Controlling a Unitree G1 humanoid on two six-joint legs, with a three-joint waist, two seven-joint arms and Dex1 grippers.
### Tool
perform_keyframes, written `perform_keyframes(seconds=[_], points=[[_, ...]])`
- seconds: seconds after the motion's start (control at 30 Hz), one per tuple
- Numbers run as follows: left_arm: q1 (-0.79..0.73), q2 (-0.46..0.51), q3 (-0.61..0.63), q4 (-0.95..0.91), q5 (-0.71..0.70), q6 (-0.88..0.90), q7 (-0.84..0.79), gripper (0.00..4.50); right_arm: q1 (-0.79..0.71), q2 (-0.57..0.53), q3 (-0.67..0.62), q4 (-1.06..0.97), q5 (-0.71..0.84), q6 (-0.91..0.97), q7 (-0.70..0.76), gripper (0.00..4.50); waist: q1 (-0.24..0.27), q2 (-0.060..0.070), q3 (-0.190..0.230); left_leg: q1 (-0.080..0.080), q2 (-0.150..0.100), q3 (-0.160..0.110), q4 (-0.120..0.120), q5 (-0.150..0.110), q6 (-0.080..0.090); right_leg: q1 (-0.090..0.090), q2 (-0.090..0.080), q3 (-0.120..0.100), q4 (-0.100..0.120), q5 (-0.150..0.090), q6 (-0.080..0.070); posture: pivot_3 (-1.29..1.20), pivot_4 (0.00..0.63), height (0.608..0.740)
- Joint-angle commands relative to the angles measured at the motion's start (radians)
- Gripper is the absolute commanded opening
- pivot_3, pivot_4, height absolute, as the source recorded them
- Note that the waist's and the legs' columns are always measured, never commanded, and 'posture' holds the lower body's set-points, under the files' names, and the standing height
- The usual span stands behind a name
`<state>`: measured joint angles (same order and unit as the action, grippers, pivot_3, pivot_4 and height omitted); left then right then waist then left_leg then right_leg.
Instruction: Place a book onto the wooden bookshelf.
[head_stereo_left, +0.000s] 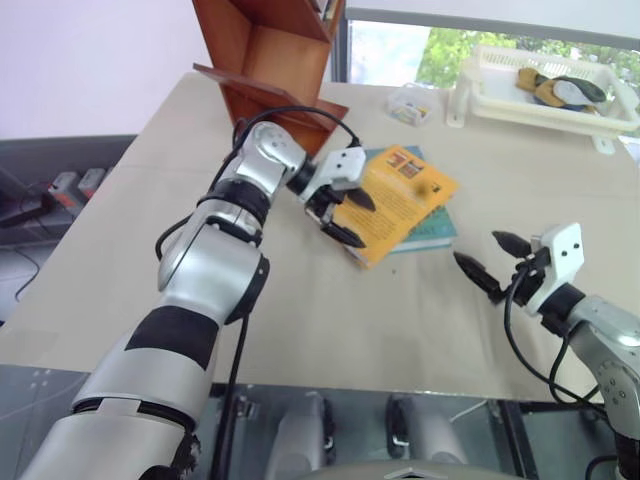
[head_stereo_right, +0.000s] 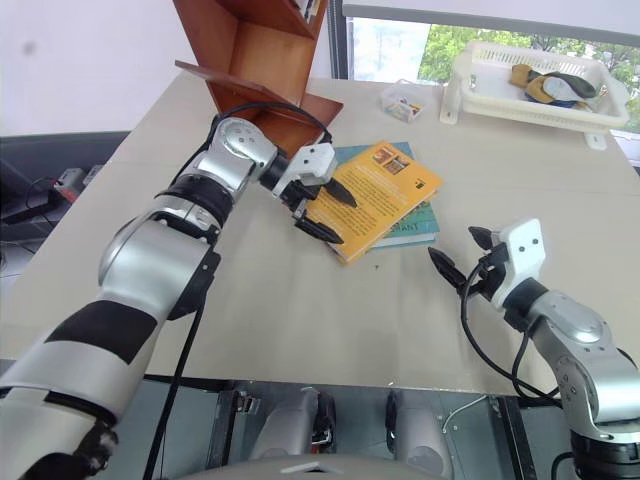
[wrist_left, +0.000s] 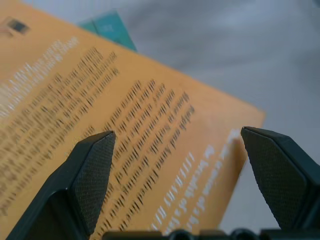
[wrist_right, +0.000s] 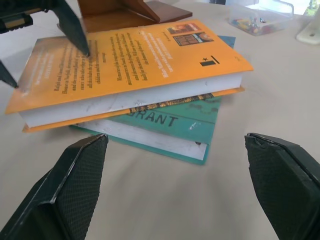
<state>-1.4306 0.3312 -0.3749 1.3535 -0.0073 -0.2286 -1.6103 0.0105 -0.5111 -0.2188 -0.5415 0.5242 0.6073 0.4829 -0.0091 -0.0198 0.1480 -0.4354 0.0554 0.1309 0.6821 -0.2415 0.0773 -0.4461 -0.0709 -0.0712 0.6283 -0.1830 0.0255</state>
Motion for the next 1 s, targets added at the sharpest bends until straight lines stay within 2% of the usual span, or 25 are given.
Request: perform_keyframes(seconds=[0.03,0.23,0.37,0.5,0.63,0.9,1.0], points=[[-0.08,0.067,0.139,-0.014,-0.057,0.064,0.001,4.44,-0.035,-0.006,0.004,0.007,-0.001,-0.019,0.006,4.5,-0.002,0.0,0.0,0.0,0.0,0.0,0.0,0.0,0.0,0.0,0.0,0.0,0.0,0.0,0.0,0.0,0.15,0.712],[-0.078,0.155,0.323,-0.008,-0.095,0.183,0.11,4.44,-0.074,-0.004,0.027,0.051,-0.024,-0.024,0.008,4.5,-0.004,0.001,0.0,0.001,0.0,0.0,0.0,0.0,0.0,0.0,0.0,0.0,0.001,0.0,0.001,0.0,0.15,0.712],[-0.012,0.22,0.409,-0.008,-0.111,0.268,0.153,4.44,-0.105,-0.004,0.038,0.084,-0.032,-0.025,0.013,4.5,-0.004,0.001,0.0,0.001,0.0,0.001,0.001,0.0,0.0,0.0,0.0,0.001,0.001,0.0,0.002,0.0,0.15,0.712],[0.081,0.239,0.49,-0.014,-0.14,0.335,0.21,4.44,-0.143,0.001,0.058,0.112,-0.041,-0.027,0.018,4.5,-0.003,0.001,0.0,0.001,0.0,0.001,0.001,0.0,0.0,0.0,0.0,0.001,0.003,0.001,0.003,0.0,0.15,0.712],[0.168,0.24,0.537,-0.024,-0.148,0.382,0.244,4.44,-0.171,0.002,0.07,0.128,-0.047,-0.023,0.022,4.5,-0.002,0.0,0.0,0.001,0.0,0.001,0.002,0.001,-0.002,0.0,0.0,0.001,0.004,0.001,0.003,0.0,0.15,0.712],[0.257,0.172,0.625,-0.057,-0.221,0.478,0.185,4.44,-0.242,0.022,0.069,0.214,-0.083,-0.03,-0.023,4.5,-0.001,0.0,0.0,0.001,0.0,0.002,0.003,0.003,-0.005,0.0,-0.001,0.0,0.004,0.002,0.002,0.0,0.15,0.712],[0.287,0.156,0.621,-0.074,-0.224,0.518,0.126,4.44,-0.27,0.047,0.055,0.23,-0.065,-0.023,-0.031,4.5,-0.005,0.0,0.0,0.001,0.0,0.002,0.002,0.003,-0.005,0.0,0.0,0.0,0.005,0.003,0.002,0.0,0.15,0.712]])
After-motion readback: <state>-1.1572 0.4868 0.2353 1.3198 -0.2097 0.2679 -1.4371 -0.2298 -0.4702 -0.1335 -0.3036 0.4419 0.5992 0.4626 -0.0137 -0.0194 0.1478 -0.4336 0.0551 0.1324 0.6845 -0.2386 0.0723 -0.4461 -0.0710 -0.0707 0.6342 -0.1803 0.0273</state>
